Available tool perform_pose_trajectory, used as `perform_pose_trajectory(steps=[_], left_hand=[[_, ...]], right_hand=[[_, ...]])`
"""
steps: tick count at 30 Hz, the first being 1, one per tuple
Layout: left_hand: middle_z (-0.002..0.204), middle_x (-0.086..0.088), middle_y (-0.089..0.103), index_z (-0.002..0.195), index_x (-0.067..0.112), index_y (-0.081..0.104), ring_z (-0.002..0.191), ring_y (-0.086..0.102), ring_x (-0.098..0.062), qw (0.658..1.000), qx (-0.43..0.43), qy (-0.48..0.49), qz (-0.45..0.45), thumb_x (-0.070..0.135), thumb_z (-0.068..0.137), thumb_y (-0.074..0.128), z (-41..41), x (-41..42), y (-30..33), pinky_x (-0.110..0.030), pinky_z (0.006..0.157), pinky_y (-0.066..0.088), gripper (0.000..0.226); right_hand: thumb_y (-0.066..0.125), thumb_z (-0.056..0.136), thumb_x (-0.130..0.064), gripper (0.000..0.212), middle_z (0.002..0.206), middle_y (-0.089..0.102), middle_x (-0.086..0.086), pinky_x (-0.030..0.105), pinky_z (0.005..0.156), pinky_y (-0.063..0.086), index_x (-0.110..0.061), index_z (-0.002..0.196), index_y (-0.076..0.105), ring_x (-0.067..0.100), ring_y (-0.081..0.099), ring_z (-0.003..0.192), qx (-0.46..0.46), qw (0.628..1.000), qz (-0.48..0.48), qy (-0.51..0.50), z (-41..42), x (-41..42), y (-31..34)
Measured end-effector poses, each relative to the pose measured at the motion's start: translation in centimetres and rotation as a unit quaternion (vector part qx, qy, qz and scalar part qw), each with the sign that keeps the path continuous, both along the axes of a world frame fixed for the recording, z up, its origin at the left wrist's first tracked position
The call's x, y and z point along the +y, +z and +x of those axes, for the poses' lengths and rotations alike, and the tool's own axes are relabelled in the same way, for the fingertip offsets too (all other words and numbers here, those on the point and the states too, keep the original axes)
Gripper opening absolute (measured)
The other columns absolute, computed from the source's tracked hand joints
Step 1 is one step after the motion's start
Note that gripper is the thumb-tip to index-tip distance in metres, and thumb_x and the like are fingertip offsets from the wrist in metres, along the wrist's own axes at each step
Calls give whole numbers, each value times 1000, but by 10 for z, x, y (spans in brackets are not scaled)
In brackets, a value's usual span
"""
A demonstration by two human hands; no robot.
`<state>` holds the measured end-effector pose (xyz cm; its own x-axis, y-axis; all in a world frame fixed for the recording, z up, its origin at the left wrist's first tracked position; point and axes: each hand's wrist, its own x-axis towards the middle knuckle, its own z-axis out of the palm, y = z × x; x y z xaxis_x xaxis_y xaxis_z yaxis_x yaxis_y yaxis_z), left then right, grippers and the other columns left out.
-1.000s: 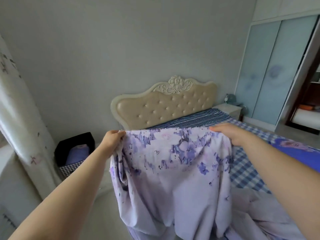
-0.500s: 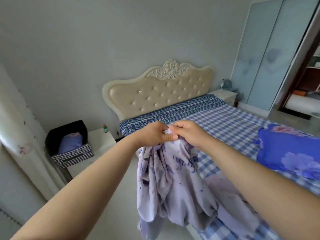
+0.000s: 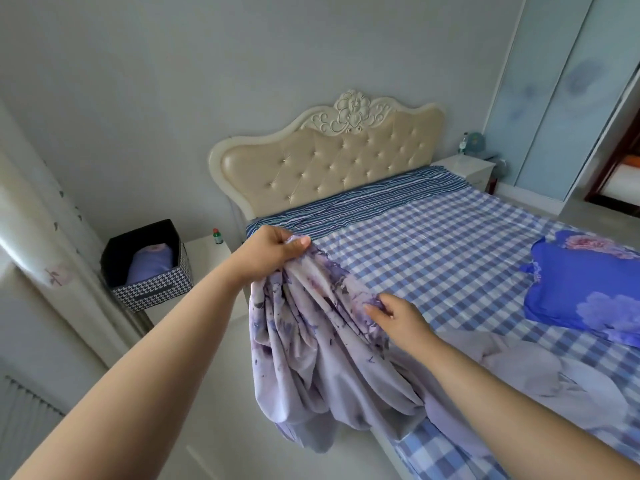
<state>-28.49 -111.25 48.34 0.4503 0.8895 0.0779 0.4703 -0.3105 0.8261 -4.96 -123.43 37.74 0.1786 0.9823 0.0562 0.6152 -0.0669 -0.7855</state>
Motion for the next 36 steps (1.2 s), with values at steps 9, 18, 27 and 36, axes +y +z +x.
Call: perform_pose_trajectory(steps=[9, 18, 27, 36], left_hand=[[50, 10, 47, 67, 9, 59, 46, 39, -6, 995, -59, 78, 35, 26, 92, 61, 10, -20, -29, -26, 53, 38, 31], [75, -16, 70, 75, 4, 71, 71, 63, -25, 984, -162, 17, -73, 66, 56, 78, 0, -35, -26, -37, 70, 51, 66], [71, -9, 69, 72, 5, 73, 65, 61, -16, 988, -105, -51, -103, 67, 58, 77, 15, -62, -20, -26, 65, 52, 63], [71, -14, 71, 70, 5, 75, 61, 66, -21, 962, -138, -72, -225, 53, 56, 86, -6, -76, -25, -27, 63, 56, 51]], right_hand=[[48, 85, -56, 41, 61, 46, 1, 33, 60, 38, -17, 96, 52, 8, 39, 58, 39, 972, -33, 230, -54, -67, -39], [48, 97, -29, 28, 94, 61, 5, 36, 84, 44, -2, 92, 58, 22, 58, 89, 69, 997, 30, 27, -22, -35, -76], [38, 95, -54, 47, 81, 58, -3, 26, 75, 40, -13, 102, 62, 14, 53, 80, -46, 967, -169, 184, 14, -12, -84], [46, 94, -22, 17, 92, 64, -2, 31, 84, 48, -15, 100, 61, 16, 60, 87, -35, 953, -170, 248, 33, -14, -127]])
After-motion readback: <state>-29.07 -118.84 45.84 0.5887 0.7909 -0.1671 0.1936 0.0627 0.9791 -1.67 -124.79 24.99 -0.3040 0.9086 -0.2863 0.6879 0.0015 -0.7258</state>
